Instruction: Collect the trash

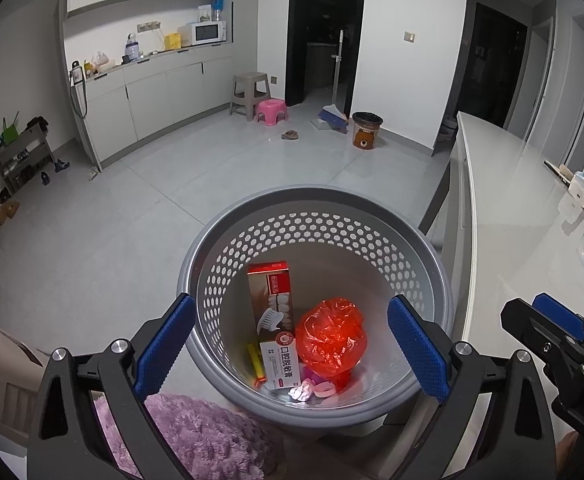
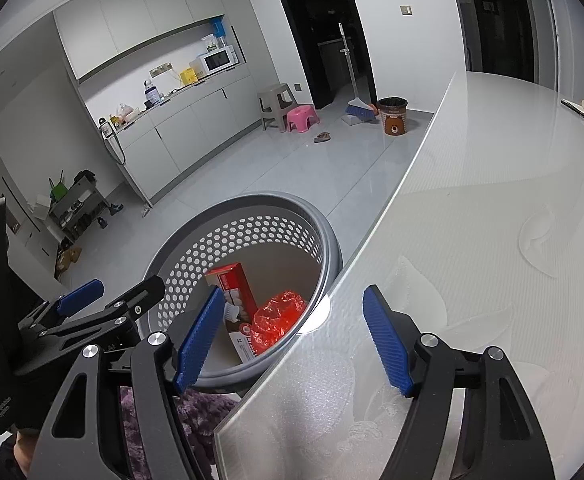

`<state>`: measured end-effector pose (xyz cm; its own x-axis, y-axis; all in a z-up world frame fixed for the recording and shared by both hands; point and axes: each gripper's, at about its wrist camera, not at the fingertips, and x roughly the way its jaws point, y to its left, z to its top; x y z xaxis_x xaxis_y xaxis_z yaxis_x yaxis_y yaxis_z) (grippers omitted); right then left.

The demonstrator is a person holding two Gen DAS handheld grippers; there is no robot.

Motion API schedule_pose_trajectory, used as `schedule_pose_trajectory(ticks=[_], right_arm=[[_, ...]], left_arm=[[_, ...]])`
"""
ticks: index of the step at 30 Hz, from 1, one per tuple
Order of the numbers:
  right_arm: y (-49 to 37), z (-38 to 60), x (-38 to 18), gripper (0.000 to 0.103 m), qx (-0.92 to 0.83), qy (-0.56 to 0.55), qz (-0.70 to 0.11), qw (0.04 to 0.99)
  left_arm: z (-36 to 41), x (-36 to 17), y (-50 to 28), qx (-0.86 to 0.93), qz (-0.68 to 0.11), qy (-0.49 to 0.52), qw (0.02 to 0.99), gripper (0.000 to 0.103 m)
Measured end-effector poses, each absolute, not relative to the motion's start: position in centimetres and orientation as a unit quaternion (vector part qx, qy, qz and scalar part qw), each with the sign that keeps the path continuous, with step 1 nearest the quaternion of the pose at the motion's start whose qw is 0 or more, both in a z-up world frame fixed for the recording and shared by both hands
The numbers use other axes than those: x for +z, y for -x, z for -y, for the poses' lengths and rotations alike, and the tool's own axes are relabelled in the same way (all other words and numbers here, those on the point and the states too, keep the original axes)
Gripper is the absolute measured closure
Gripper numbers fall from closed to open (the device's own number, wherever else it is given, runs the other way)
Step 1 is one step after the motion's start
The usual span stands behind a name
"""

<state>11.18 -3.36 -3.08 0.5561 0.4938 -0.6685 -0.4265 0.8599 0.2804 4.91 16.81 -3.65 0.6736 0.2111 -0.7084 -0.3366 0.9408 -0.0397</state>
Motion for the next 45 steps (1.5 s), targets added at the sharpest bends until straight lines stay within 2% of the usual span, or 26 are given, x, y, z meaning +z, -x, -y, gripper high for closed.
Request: schedule_pose_trajectory(ticks=[45], right_arm=[[-10.95,3.45,-2.83,0.034,0.261,-0.045,-0.392,0.881]], left_arm=[[-17.54,-3.78,-4.52,0.165,-0.376,0.088,0.907,0.007]])
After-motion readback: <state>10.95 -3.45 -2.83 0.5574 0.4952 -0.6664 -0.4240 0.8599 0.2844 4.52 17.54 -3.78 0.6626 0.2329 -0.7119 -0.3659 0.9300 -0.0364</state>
